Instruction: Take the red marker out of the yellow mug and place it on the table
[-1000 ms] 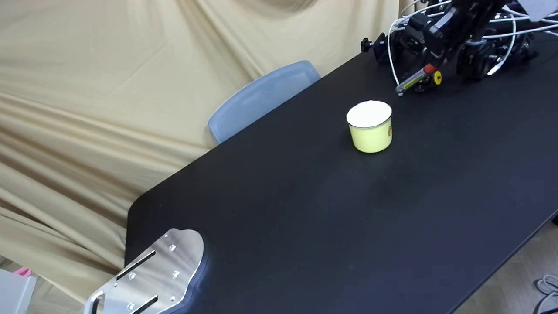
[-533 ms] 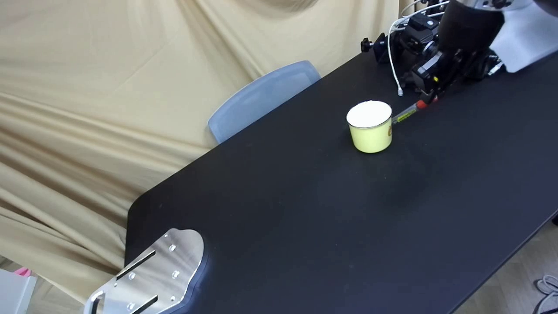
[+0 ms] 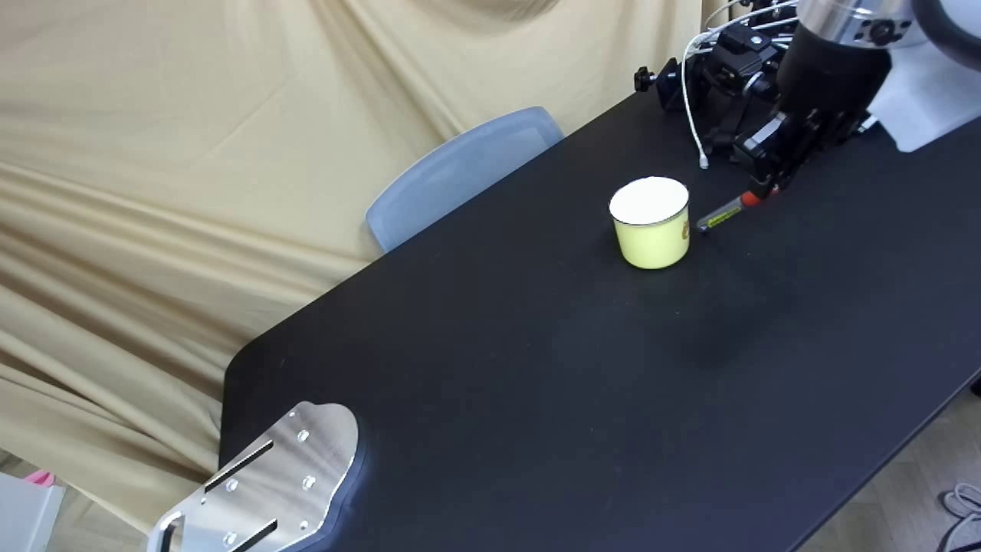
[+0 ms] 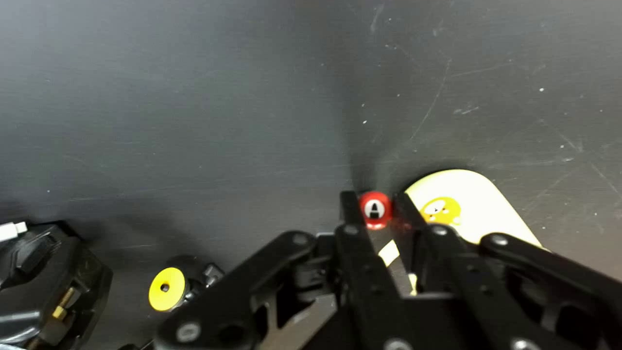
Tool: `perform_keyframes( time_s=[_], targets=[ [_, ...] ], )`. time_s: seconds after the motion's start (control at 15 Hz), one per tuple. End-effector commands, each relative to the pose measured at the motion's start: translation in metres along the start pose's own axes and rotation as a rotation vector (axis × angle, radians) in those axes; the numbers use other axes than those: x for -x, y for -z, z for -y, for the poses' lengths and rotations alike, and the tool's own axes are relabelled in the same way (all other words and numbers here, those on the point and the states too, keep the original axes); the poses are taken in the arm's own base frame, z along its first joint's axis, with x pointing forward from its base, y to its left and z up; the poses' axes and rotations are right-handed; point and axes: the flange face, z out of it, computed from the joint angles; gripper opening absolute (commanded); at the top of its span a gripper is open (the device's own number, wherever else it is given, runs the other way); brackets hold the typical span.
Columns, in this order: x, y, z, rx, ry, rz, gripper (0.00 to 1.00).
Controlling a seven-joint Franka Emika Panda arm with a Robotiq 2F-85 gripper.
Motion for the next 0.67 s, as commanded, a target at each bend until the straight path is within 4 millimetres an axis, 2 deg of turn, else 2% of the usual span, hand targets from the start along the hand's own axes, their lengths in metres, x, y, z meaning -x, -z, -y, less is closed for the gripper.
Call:
perform_keyframes(
  time_s=[0.0,0.07,0.13,0.27,0.6],
  targets=[
    [-0.002,-0.003,-0.016,0.015,0.006,-0.013,0.05],
    [-0.002,-0.003,-0.02,0.02,0.008,-0.009,0.05],
    [-0.001,-0.004,-0.023,0.024,0.009,-0.001,0.46],
    [0.001,-0.007,-0.027,0.028,0.013,0.017,0.53],
    [0.009,-0.009,-0.02,0.024,-0.002,0.099,0.87]
  ],
)
